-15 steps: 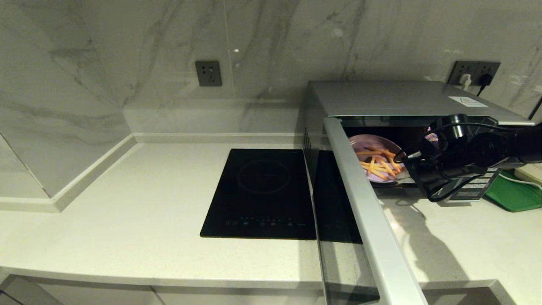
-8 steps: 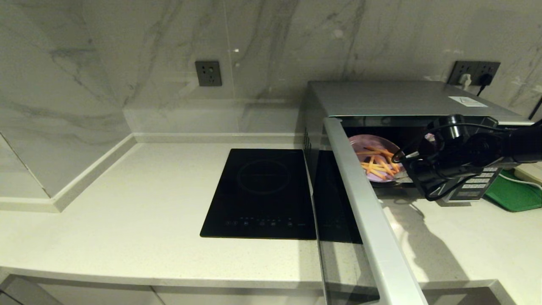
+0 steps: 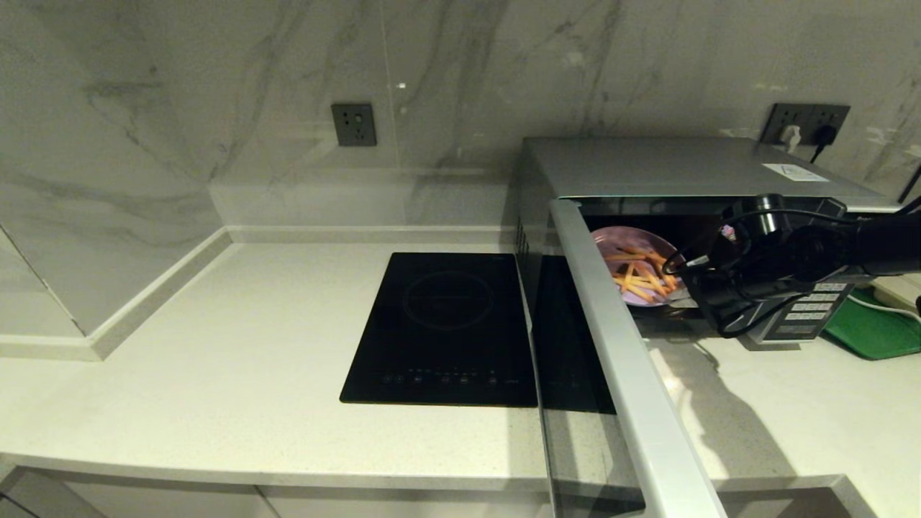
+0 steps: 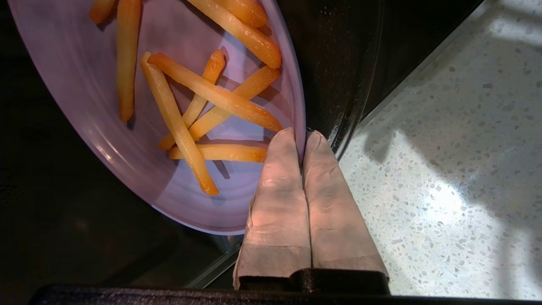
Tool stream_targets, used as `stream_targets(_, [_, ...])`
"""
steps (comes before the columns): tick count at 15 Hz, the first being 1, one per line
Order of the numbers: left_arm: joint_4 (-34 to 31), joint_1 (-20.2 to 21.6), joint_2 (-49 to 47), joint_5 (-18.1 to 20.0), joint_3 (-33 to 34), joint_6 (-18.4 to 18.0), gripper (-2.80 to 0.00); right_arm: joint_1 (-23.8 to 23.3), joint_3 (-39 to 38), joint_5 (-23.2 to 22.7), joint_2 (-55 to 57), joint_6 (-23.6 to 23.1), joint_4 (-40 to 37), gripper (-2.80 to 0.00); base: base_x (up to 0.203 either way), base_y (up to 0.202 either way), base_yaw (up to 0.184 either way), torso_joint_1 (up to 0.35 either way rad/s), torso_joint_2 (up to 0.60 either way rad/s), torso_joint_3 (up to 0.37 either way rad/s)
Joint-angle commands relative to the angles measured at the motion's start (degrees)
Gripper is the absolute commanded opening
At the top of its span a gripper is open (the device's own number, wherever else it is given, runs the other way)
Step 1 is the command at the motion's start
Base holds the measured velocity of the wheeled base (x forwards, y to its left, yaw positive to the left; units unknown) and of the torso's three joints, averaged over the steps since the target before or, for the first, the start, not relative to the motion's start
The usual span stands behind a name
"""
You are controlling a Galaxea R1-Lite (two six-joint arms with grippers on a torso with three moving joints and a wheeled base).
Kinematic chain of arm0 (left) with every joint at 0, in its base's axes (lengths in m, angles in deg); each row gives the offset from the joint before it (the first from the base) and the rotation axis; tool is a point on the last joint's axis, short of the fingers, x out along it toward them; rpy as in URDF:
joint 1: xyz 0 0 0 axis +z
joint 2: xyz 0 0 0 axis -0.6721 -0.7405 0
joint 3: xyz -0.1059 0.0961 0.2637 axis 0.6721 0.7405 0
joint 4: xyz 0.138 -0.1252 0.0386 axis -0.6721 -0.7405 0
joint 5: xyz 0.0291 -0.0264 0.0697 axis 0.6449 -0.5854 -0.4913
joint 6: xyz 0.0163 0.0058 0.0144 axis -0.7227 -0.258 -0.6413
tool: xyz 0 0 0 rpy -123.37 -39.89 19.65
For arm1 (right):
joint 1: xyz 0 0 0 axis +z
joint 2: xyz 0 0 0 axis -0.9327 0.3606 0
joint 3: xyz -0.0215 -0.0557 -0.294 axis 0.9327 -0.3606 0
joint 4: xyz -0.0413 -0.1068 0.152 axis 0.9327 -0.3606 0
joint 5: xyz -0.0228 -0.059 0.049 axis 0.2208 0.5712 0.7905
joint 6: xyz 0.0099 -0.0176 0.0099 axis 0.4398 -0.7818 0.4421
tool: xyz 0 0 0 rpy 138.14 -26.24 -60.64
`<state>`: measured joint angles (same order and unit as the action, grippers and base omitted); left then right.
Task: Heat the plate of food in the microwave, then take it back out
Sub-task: Put the plate in the microwave oven
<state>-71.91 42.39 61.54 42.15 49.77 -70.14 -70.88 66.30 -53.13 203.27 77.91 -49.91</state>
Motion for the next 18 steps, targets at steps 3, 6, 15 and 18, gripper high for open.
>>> stream_targets(3, [0.02,0.02,0.0,0.0,0.01,0.03,-2.8,0.08,0.54,1.16,0.76,0.36,-0.05,-2.8,0.0,0.0,0.0,0.0,0.0,0.0])
stream_targets(6, [0.02,0.02,0.0,0.0,0.01,0.03,-2.8,0.08,0.19,1.16,0.76,0.36,-0.11,-2.8,0.0,0.0,0.0,0.0,0.0,0.0])
stream_targets(15, [0.02,0.02,0.0,0.0,0.01,0.03,-2.8,0.08,0.63,1.16,0.67,0.36,-1.1,0.0,0.0,0.0,0.0,0.0,0.0,0.0])
stream_targets(18, [0.02,0.02,0.0,0.0,0.01,0.03,-2.8,0.08,0.35,1.16,0.23,0.36,-0.93,0.0,0.0,0.0,0.0,0.0,0.0,0.0])
